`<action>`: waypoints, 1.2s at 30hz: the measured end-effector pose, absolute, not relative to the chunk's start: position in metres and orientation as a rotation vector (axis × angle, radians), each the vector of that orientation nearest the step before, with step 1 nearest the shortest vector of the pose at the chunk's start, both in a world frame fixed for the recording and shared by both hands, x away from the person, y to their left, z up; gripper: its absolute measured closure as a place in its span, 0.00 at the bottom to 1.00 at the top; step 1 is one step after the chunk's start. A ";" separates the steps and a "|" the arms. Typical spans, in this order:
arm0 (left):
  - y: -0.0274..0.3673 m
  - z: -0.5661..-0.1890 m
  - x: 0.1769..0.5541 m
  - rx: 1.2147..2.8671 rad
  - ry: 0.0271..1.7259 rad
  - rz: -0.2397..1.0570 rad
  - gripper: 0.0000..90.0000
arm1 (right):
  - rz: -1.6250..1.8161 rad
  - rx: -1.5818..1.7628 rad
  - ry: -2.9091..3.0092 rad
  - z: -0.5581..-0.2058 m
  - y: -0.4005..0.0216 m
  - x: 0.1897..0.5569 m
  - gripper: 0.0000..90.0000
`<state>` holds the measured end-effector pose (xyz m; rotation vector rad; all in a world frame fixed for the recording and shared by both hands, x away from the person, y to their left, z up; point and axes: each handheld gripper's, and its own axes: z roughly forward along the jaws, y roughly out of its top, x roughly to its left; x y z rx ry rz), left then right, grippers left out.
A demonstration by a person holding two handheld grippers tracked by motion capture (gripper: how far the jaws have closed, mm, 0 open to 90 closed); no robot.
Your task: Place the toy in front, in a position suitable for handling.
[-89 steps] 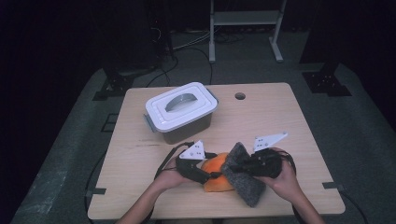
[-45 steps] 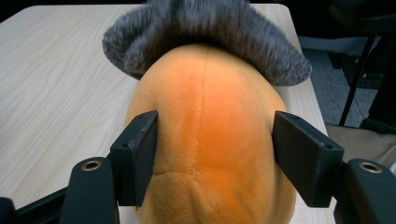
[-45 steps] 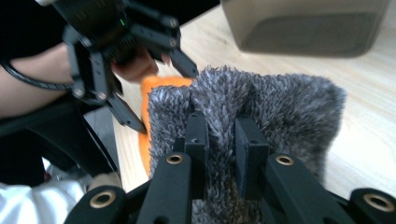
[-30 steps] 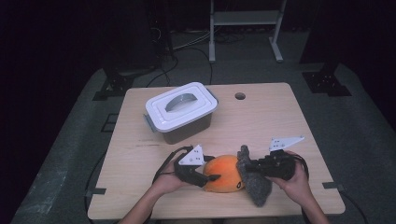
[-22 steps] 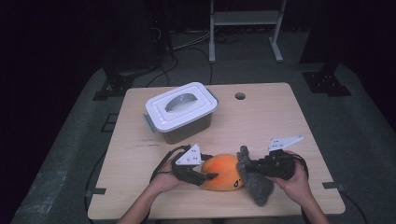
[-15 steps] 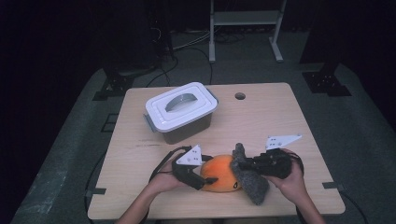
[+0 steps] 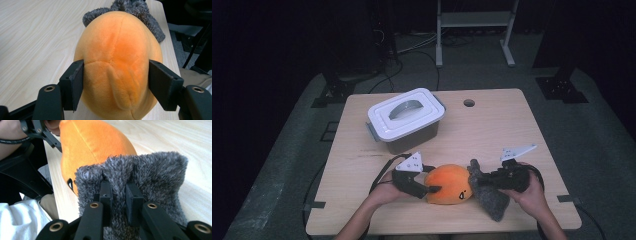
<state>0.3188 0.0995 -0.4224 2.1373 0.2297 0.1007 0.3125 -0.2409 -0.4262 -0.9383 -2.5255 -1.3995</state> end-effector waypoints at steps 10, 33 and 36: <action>0.090 -0.419 0.311 2.137 0.170 0.110 0.29 | -1.509 -0.824 -2.541 -0.403 -0.219 0.306 0.86; 0.068 -0.416 0.294 2.099 0.064 0.276 0.42 | -1.398 -0.634 -2.722 -0.360 -0.171 0.311 0.86; 0.071 -0.419 0.294 2.105 0.045 0.273 0.42 | -1.372 -0.620 -2.727 -0.363 -0.169 0.310 0.86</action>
